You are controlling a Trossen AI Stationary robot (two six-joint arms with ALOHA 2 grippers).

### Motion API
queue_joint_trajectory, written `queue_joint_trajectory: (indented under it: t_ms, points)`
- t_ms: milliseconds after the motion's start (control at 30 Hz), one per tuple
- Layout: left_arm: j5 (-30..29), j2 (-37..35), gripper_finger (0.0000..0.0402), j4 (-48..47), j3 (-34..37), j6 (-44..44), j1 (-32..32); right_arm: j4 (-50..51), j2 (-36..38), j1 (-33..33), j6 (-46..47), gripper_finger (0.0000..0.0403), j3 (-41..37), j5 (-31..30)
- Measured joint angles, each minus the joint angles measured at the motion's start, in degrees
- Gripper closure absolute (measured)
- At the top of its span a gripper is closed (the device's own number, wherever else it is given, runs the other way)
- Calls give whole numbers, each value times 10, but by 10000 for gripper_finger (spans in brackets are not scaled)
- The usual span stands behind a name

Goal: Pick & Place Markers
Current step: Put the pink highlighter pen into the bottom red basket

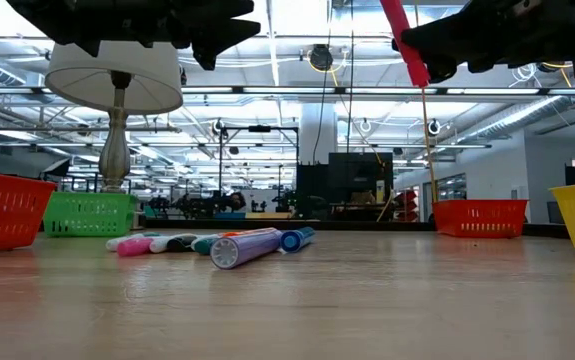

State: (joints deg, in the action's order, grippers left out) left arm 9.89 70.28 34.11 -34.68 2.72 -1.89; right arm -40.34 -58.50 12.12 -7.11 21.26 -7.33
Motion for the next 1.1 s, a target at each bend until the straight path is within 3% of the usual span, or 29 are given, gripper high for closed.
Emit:
queue_joint_trajectory:
  t_ms: [333, 467, 767, 1100]
  points:
    - [-68, 0, 197, -17, 0, -5, 2, -8, 0, 0, 4, 359, 0, -1]
    - [-69, 19, 197, 4, 0, 6, 21, -23, 0, 0, 4, 359, 0, -3]
    - [-78, 143, 197, 169, -27, 66, 51, -96, -34, 0, 3, 359, 0, -3]
    - [-84, 259, 197, 186, -160, 62, 66, -121, -77, 0, -2, 359, 0, -5]
